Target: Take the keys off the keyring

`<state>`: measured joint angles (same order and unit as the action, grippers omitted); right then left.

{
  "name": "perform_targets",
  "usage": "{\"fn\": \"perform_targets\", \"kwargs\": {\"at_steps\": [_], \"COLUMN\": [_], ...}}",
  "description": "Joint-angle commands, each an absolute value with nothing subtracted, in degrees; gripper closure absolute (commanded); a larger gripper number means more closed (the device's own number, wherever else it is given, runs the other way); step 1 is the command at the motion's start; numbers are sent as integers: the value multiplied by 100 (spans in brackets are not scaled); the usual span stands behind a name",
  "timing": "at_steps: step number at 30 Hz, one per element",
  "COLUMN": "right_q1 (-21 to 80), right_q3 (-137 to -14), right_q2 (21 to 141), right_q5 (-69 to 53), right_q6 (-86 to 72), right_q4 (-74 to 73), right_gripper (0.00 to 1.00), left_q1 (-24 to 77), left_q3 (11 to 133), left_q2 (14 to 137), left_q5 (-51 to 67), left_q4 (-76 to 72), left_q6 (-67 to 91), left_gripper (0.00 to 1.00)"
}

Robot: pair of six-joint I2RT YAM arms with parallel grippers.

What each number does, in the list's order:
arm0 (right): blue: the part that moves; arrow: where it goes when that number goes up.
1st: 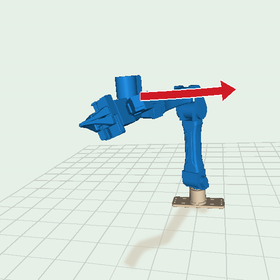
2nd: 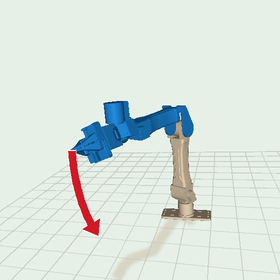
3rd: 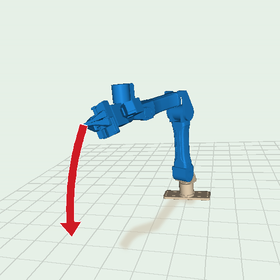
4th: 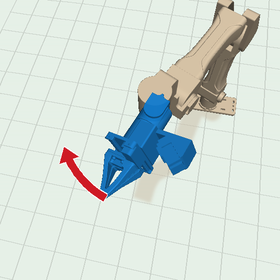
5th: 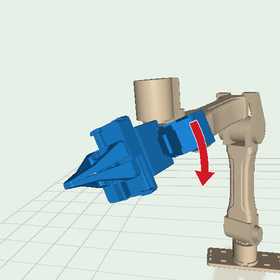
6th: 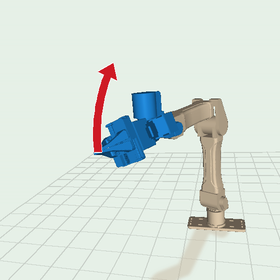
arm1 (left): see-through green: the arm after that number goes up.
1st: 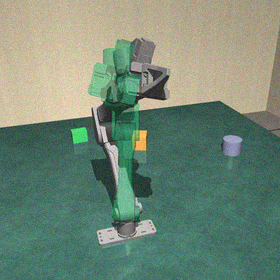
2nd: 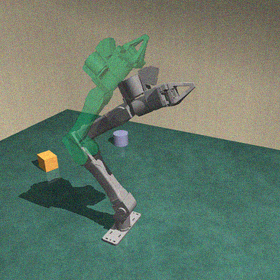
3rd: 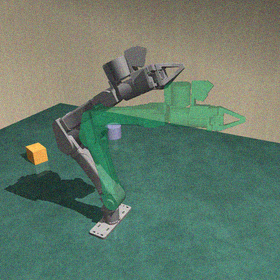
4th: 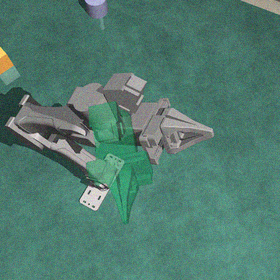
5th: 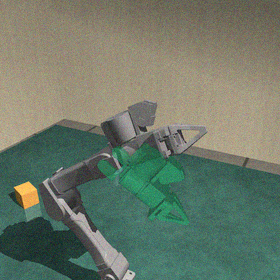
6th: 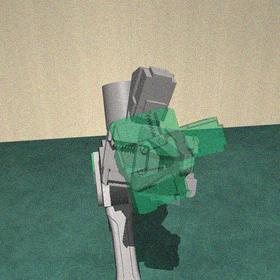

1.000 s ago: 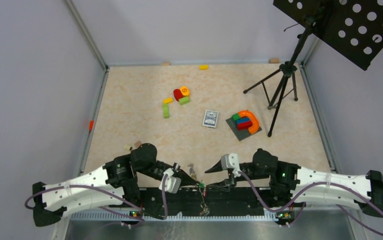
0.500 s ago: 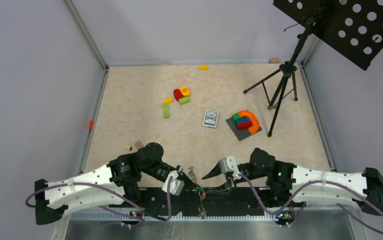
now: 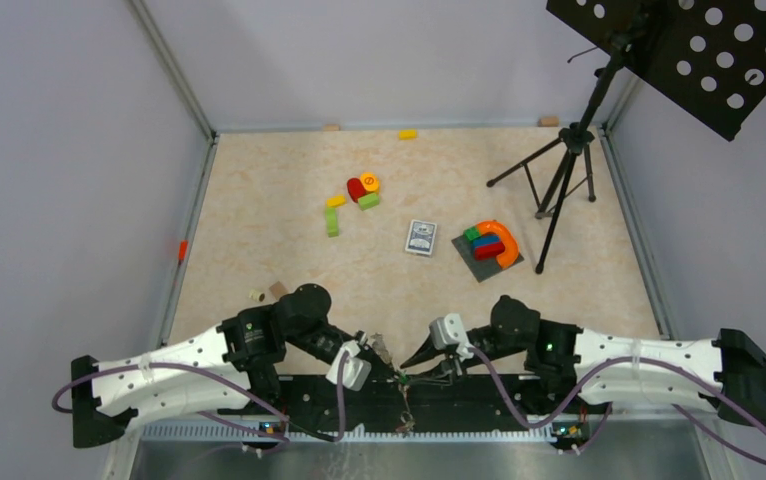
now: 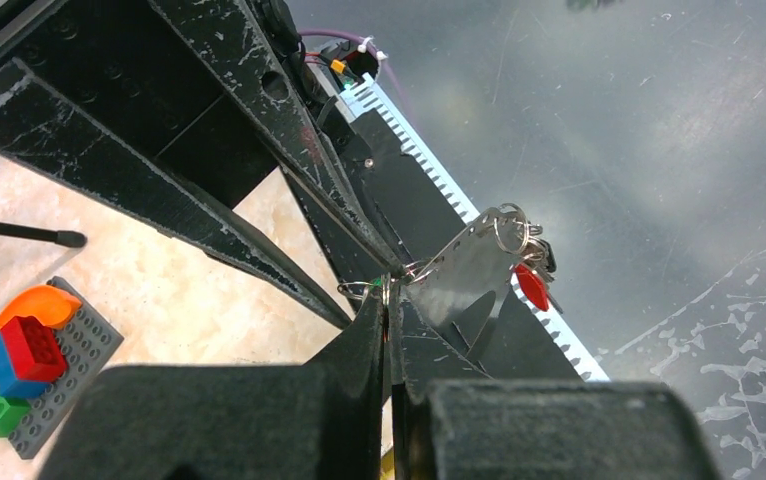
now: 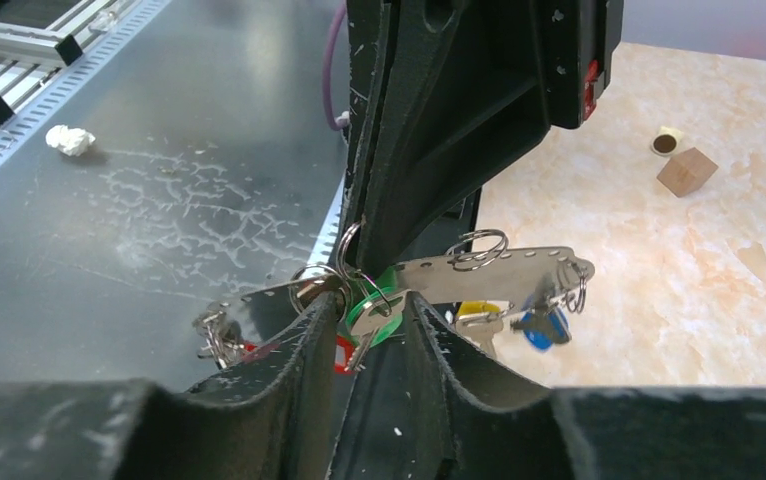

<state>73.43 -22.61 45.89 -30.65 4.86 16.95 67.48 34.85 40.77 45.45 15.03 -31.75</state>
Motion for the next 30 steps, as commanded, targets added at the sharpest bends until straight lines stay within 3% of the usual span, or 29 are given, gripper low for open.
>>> {"fn": "perform_targets", "kwargs": {"at_steps": [1,10,30], "right_q1": [7354,7350,7355], "right_q3": [-2546,-2514,-2515], "right_q2": [4577,4279,4034], "right_q5": [-3211,-2949,-2428], "right_q6": [482,431,700], "right_q4": [1969,1752,1402], "right_gripper": [74,100,100], "left_q1": [6768,6763,6770], "left_q3": [3680,3590,2804], "left_q2": [4041,3923,3296], "left_q5": [4734,4580,3746], "left_q4": [1090,1057,-379], "left_q6": [-3224,-3141,-2127], "left_gripper": [100,100,100]}}
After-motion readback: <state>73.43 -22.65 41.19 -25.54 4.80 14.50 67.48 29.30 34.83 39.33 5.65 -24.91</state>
